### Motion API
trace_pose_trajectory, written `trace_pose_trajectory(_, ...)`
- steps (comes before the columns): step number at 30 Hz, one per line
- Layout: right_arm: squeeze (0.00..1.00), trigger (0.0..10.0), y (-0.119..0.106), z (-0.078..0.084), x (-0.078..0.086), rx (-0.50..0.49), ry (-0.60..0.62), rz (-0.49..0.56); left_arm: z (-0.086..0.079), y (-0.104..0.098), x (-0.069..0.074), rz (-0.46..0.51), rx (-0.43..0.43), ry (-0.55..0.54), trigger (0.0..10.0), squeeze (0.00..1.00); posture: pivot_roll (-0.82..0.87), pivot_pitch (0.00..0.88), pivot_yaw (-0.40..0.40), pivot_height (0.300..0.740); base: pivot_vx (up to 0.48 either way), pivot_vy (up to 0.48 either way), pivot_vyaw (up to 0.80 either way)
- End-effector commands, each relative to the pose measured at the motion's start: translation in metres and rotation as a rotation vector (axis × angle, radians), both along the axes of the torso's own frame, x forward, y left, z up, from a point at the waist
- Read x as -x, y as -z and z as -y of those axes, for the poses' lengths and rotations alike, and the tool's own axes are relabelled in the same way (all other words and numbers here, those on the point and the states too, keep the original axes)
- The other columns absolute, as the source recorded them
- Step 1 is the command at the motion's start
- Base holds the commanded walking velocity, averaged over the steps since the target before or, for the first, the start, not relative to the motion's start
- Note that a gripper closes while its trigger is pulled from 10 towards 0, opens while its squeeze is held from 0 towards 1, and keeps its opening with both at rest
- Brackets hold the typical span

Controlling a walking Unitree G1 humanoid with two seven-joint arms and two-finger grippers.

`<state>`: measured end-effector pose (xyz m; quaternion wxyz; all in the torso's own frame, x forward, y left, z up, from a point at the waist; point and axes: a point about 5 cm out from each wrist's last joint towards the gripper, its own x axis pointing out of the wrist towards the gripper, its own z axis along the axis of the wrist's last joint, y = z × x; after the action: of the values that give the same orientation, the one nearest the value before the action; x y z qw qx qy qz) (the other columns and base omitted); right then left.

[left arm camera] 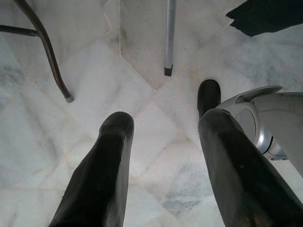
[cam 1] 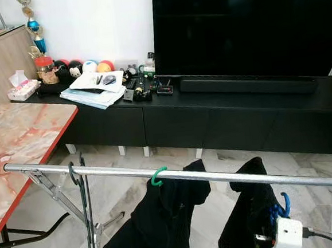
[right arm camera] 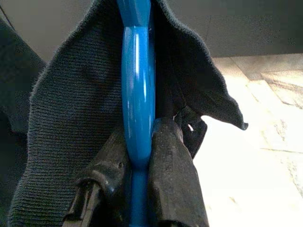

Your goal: Hang hanger

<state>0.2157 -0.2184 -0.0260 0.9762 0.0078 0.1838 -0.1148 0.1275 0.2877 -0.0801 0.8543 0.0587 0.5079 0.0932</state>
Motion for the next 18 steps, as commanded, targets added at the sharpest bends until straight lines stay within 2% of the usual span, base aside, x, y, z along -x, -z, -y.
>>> trace_pose_trajectory(1,0.0,10.0,-0.0075,0.0025,-0.0073,0.016,-0.01,0.039,-0.0038,-0.0009,0.0017,-0.011,-0.016,0.01,10.0,0.0,0.13,0.0,-0.02,0.74,0.0,0.0,0.0)
trace_pose_trajectory(18,0.0,10.0,-0.0064,0.0002,-0.0094,0.013,-0.015,0.031,-0.0037,-0.0011,0.0009,-0.007,-0.011,0.006,10.0,0.0,0.13,0.0,-0.024,0.74,0.0,0.0,0.0)
